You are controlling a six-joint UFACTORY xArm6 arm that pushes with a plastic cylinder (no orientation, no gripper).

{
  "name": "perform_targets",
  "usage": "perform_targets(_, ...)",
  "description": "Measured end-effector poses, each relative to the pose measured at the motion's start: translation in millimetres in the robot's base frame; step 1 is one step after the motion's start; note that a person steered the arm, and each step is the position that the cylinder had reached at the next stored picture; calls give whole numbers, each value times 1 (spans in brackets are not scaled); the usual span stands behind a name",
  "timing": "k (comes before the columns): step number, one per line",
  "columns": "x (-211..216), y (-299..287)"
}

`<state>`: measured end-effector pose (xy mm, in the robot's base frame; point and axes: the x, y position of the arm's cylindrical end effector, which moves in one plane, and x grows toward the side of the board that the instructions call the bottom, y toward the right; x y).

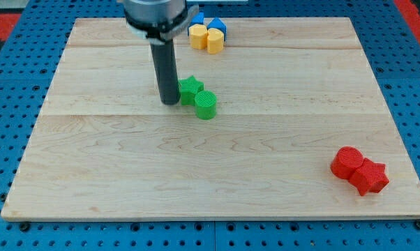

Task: Push the the green star along with green circle towards bottom right

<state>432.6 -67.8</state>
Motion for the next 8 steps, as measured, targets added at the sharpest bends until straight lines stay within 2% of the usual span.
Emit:
perform_targets(1, 15, 45)
perform_targets(2, 7, -15)
perform_targets(3, -43, -41)
perform_targets(4, -65, -12)
perform_targets(5, -25, 54)
perform_targets(7, 22, 175)
perform_targets(8, 34, 183)
